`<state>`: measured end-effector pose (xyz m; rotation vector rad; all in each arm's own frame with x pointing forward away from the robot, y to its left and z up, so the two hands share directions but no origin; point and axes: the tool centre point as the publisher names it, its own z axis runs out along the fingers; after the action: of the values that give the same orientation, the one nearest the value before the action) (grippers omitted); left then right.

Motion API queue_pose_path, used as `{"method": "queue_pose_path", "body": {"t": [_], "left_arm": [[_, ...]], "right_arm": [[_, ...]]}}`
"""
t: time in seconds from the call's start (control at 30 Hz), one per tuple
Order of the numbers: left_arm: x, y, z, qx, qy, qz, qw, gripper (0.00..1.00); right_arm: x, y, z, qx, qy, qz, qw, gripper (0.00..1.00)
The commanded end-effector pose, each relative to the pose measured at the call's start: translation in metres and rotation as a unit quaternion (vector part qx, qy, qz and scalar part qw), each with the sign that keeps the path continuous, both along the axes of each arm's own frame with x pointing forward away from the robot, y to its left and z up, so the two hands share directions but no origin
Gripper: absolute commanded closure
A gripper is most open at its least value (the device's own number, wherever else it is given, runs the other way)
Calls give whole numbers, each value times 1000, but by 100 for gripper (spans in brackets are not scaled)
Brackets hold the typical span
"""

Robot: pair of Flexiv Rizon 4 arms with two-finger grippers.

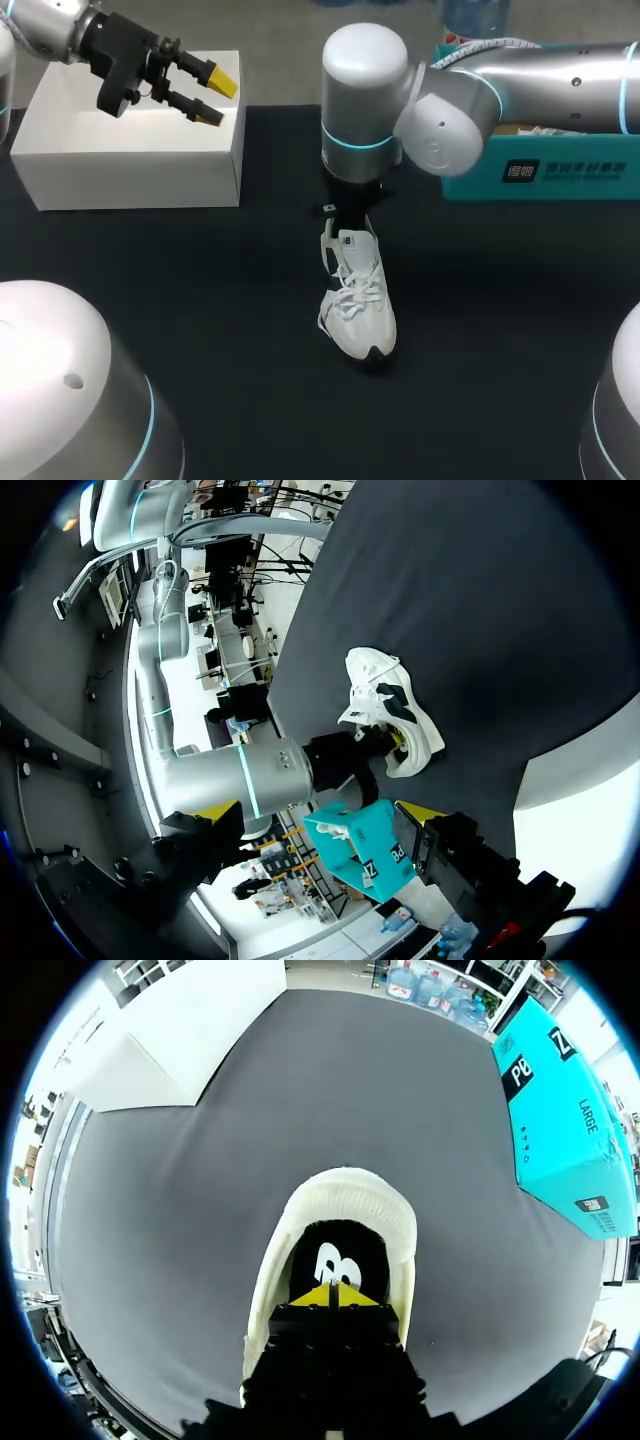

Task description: Take the shoe out of the shoebox, open the shoe tongue, remove and reinsert the insole, then place the shoe into the shoebox

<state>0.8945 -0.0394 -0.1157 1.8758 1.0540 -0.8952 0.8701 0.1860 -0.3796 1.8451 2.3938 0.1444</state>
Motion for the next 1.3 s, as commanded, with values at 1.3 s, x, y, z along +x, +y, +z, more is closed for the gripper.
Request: {"method": "queue_pose_path", "body": {"t": [1.3], "left_arm": [[0, 0, 0, 2, 0, -1, 1000, 0]], "right_arm": [[18, -12, -20, -54, 5, -8, 999, 100]]}}
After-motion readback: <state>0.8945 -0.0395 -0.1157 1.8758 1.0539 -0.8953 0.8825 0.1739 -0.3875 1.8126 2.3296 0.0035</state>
